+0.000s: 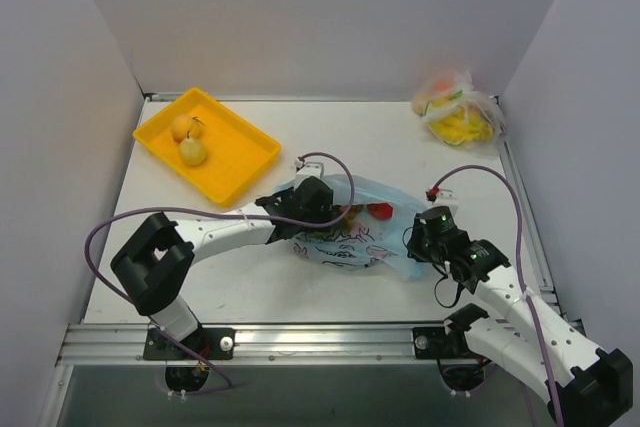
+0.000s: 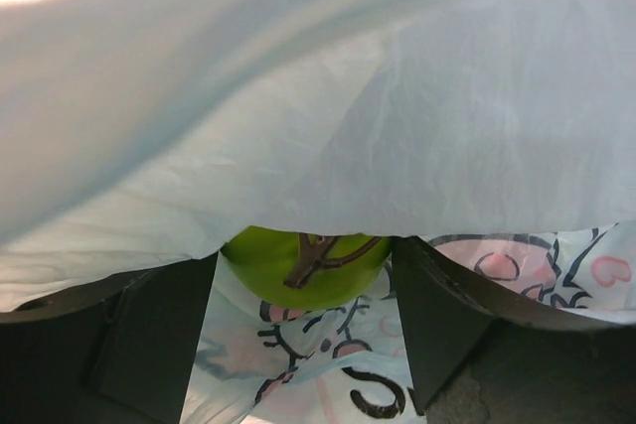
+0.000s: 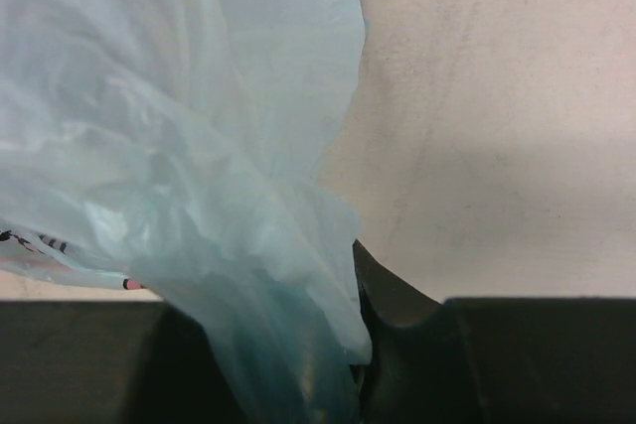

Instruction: Untie the knot of the plastic bag and take out the fruit

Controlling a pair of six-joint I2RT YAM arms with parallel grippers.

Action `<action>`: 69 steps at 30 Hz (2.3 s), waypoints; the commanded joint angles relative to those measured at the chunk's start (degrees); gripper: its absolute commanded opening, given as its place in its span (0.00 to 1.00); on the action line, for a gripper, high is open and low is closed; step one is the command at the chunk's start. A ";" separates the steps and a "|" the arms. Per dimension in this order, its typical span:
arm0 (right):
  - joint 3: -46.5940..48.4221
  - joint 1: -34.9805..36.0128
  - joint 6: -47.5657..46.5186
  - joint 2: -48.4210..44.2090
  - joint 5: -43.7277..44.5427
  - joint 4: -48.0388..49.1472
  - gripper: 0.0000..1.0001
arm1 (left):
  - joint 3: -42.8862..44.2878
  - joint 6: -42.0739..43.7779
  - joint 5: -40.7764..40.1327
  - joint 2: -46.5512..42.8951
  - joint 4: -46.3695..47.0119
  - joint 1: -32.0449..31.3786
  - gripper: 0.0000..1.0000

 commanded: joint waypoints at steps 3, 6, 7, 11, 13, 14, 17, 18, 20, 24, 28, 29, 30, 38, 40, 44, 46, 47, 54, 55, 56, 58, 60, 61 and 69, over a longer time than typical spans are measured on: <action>-0.47 -0.27 0.37 -0.52 0.95 -1.38 0.20 | 3.70 2.05 -0.59 3.73 -0.60 -1.57 0.84; -0.20 -0.19 0.28 -0.17 0.95 -1.55 0.20 | 4.23 2.41 -0.67 4.70 -0.86 -2.28 0.84; -0.11 -0.27 0.19 -0.08 0.86 -1.38 0.20 | 4.32 2.41 -0.67 4.88 -0.95 -2.45 0.85; 0.15 -0.19 0.10 0.19 0.86 -1.55 0.20 | 4.93 3.37 -0.85 6.02 -1.39 -2.89 0.85; 0.15 -0.27 0.02 0.36 0.86 -1.47 0.20 | 5.64 3.81 -0.94 6.37 -1.66 -3.24 0.86; 0.24 -0.27 0.02 0.27 0.86 -1.47 0.20 | 5.99 4.51 -1.11 6.72 -1.92 -3.51 0.86; 0.24 -0.36 0.10 0.27 0.86 -1.47 0.20 | 6.95 5.48 -1.11 7.33 -2.18 -4.12 0.89; 0.24 -0.27 0.02 0.36 0.86 -1.47 0.20 | 7.22 5.57 -1.03 7.43 -2.36 -4.30 0.90; 0.24 -0.27 0.10 0.54 0.77 -1.55 0.20 | 7.83 6.01 -0.94 8.04 -2.62 -4.56 0.91; 0.33 -0.27 0.10 0.54 0.77 -1.47 0.20 | 8.45 6.63 -0.94 8.39 -2.97 -4.91 0.90; 0.50 -0.27 0.02 0.54 0.95 -1.47 0.20 | 9.85 7.86 -1.99 7.69 -4.20 -6.14 0.77; 0.50 -0.27 0.02 0.54 1.04 -1.47 0.20 | 10.64 8.73 -1.99 7.08 -4.99 -6.41 0.74; 0.68 -0.19 -0.07 0.71 1.21 -1.55 0.20 | 11.61 9.69 -1.99 5.86 -6.30 -7.45 0.67; 1.29 -0.27 -0.34 1.24 1.92 -1.47 0.20 | 12.23 14.26 0.29 0.41 -9.56 -11.94 0.66; 1.64 -0.27 -0.51 1.42 2.09 -1.47 0.20 | 12.41 15.24 1.78 -1.00 -10.00 -12.56 0.66; 1.82 -0.27 -0.51 1.77 2.09 -1.55 0.20 | 13.72 17.26 4.33 -5.83 -11.06 -12.65 0.66; 1.91 -0.27 -0.42 1.77 2.18 -1.55 0.20 | 15.21 17.88 4.51 -7.42 -11.76 -12.39 0.66; 1.82 -0.27 -0.42 1.86 2.18 -1.47 0.20 | 17.31 18.31 4.69 -8.56 -12.55 -12.21 0.66; 1.73 -0.27 -0.25 1.33 2.00 -1.47 0.20 | 26.72 18.41 7.49 -13.13 -15.02 -6.42 0.67; 1.73 -0.27 -0.33 1.33 2.00 -1.55 0.20 | 27.34 17.54 8.98 -14.18 -15.19 -3.19 0.67; 1.73 -0.36 -0.34 1.33 2.00 -1.47 0.20 | 27.70 17.09 9.69 -14.80 -15.28 -1.42 0.67; 1.65 -0.27 -0.42 1.42 2.09 -1.47 0.20 | 28.05 16.21 10.22 -15.60 -15.11 2.89 0.67; 1.56 -0.36 -0.42 1.77 1.83 -1.55 0.20 | 27.96 14.90 10.22 -16.39 -15.28 9.65 0.68; 1.47 -0.27 -0.42 1.86 1.74 -1.47 0.20 | 27.44 14.19 10.22 -16.39 -15.28 11.94 0.70; 0.59 -0.36 -0.60 2.11 2.18 -1.47 0.20 | 23.14 9.71 11.28 -9.11 -10.98 34.26 0.73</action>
